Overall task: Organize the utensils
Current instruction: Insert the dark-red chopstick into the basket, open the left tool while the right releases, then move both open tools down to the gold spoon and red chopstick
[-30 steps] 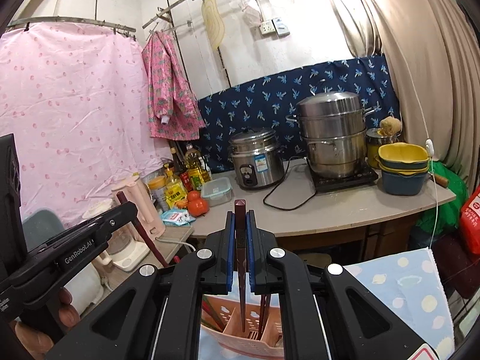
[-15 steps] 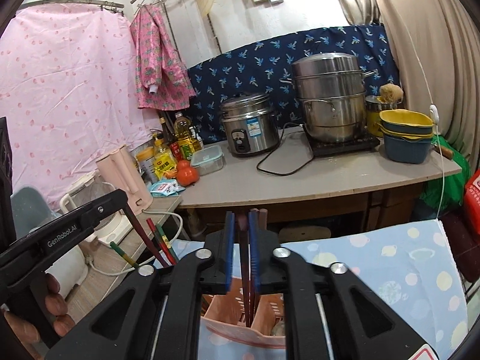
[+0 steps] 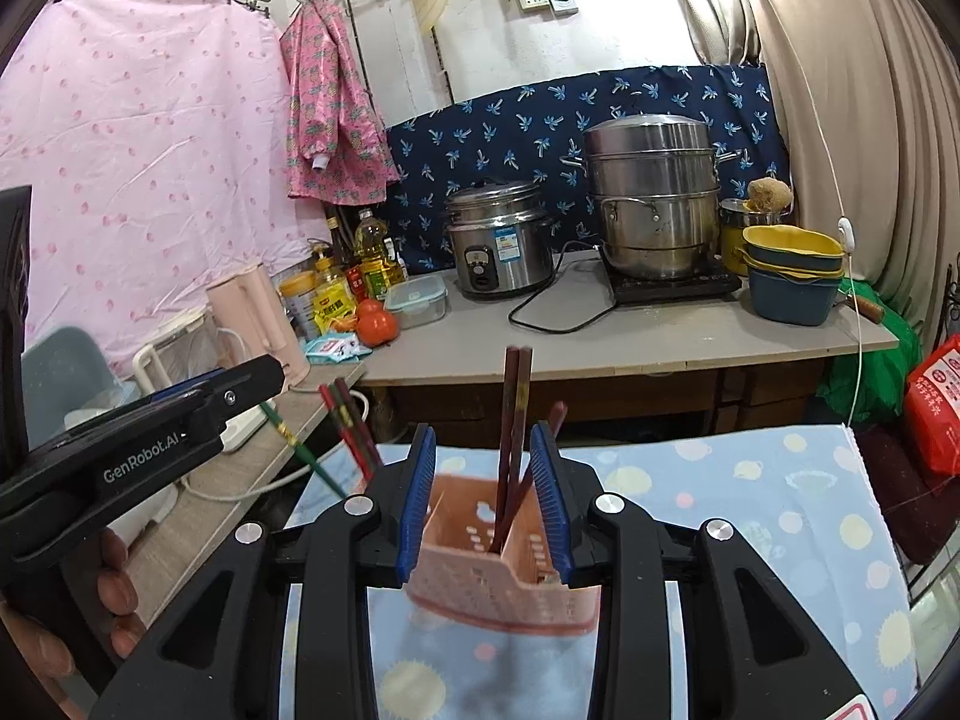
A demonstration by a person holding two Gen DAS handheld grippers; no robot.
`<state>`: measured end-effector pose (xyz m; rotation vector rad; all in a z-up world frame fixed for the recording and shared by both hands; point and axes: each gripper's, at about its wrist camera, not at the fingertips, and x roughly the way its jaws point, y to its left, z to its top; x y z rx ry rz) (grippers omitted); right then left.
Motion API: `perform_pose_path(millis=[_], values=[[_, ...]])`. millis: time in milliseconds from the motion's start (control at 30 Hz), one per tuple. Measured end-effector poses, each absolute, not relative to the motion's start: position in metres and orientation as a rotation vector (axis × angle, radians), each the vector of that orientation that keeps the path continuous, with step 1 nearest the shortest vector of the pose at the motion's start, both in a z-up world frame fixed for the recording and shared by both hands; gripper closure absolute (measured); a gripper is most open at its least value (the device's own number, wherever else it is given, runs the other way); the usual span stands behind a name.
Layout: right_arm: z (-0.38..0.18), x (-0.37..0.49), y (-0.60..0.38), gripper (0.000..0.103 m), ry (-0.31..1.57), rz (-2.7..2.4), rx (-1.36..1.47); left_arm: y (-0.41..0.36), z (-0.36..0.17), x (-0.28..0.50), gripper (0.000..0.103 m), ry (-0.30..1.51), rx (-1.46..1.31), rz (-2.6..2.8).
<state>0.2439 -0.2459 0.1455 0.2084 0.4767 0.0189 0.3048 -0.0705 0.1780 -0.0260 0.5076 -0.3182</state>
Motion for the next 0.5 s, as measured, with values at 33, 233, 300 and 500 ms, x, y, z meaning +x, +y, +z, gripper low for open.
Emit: perform_pose_path(millis=[33,233,300,500], values=[[0.144,0.238,-0.244,0.071,0.480,0.020,0.207,-0.070,0.176,0.298,0.063,0.511,-0.022,-0.316],[0.132,0.202,-0.240,0.071,0.510,0.018,0.204,-0.069,0.161,0.267,0.063,0.545,-0.005,-0.314],[0.128,0.188,-0.238,0.071,0.525,0.018,0.204,-0.068,0.154,0.255,0.063,0.558,-0.001,-0.315],[0.105,0.146,-0.231,0.071,0.575,0.005,0.181,-0.062,0.124,0.220,0.063,0.614,0.003,-0.324]])
